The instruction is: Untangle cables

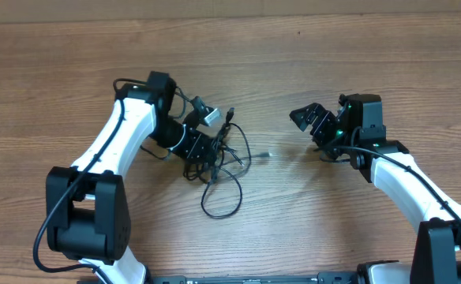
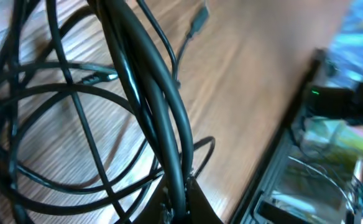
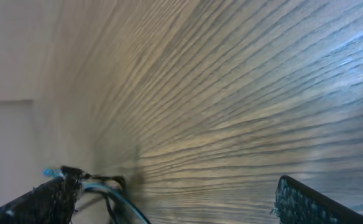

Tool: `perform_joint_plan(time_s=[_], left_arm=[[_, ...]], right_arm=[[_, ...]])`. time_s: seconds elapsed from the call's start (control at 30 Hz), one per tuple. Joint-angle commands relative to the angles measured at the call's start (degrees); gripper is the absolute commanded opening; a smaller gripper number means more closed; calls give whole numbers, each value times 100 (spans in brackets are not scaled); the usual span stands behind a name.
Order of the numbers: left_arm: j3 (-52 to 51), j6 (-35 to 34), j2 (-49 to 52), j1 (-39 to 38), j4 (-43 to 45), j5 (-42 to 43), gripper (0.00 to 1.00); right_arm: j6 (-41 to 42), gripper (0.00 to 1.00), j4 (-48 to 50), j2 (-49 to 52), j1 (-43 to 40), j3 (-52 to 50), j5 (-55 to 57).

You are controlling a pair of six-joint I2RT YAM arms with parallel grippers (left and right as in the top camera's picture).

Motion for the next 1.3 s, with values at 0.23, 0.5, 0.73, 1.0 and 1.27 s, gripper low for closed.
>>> perform_joint_plan(time_s=[0.23, 0.5, 0.73, 1.0, 1.27], left_arm=[[136, 1123, -79, 120, 37, 1019, 4], [122, 1123, -52, 48, 129, 1008, 9], [118, 1099, -44, 50, 223, 1008, 4], [118, 1099, -44, 48, 227, 1008, 4], [116, 1099, -44, 48, 234, 970, 4]], right_arm=[[382, 32, 516, -142, 15, 70, -1858], [339, 11, 549, -142, 431, 70, -2328], [339, 20, 551, -142, 1156, 70, -1943], [553, 24, 555, -120, 1749, 70, -1152], [820, 27, 992, -98, 2116, 70, -789]])
